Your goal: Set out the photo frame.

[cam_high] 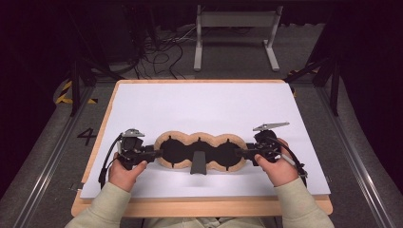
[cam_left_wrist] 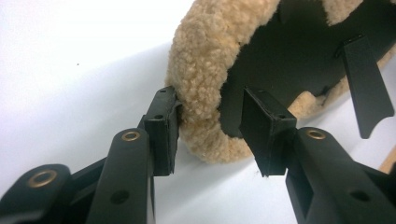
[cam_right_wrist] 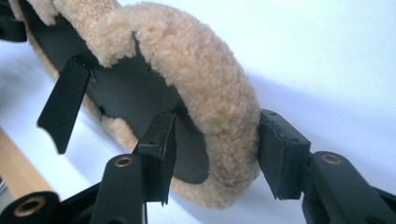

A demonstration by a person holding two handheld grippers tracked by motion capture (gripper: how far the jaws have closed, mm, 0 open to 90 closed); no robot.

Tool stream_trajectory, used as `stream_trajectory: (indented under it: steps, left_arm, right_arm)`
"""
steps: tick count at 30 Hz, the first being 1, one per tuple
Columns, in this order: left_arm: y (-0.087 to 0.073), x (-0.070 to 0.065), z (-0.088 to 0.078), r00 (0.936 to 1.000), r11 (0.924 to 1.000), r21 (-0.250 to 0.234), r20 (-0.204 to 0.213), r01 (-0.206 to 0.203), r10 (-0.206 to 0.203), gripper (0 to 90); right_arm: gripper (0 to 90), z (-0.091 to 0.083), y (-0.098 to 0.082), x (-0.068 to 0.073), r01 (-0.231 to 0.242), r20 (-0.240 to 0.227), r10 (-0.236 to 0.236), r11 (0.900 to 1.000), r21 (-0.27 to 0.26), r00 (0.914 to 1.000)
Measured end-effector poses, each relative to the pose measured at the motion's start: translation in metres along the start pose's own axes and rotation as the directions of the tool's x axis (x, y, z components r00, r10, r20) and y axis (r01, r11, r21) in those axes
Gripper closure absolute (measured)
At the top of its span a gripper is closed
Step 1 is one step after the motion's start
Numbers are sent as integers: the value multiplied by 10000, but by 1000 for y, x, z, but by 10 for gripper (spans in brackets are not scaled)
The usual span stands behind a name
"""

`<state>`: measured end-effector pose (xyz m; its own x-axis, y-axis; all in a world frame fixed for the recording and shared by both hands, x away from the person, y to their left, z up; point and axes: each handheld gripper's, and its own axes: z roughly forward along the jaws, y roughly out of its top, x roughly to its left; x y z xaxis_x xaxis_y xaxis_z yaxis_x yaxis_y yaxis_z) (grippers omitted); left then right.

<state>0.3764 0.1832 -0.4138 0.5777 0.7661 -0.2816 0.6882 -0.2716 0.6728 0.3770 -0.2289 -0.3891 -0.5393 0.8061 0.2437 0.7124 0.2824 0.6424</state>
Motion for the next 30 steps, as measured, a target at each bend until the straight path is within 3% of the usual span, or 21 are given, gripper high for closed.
stream_trajectory:
  steps: [6,12,18,22,26,30]
  left_arm:
    - [-10,-4,-8,9997,9998,-33,181,-174,174,576]
    - [-19,-5,-12,9986,9998,-10,496,-196,196,577]
    - [-24,-8,-17,9968,9985,71,589,-542,537,569]
    - [-28,-6,-18,9938,9972,119,833,-743,731,568]
    - [-31,0,-19,9885,9977,103,1368,-667,646,567]
    - [-33,-1,-20,9860,9965,226,1478,-807,765,563]
  right_arm:
    - [505,-9,-4,7,681,-209,-677,9976,150,9975]
    - [486,-15,-9,10,954,-630,-936,9951,265,9936]
    - [460,-22,-16,14,1323,-1077,-1280,9906,344,9859]
    - [442,-25,-20,19,1666,-1219,-1605,9852,413,9795]
    - [420,-28,-23,22,1837,-1318,-1754,9815,535,9756]
    - [384,-29,-26,24,1997,-1433,-1881,9773,712,9716]
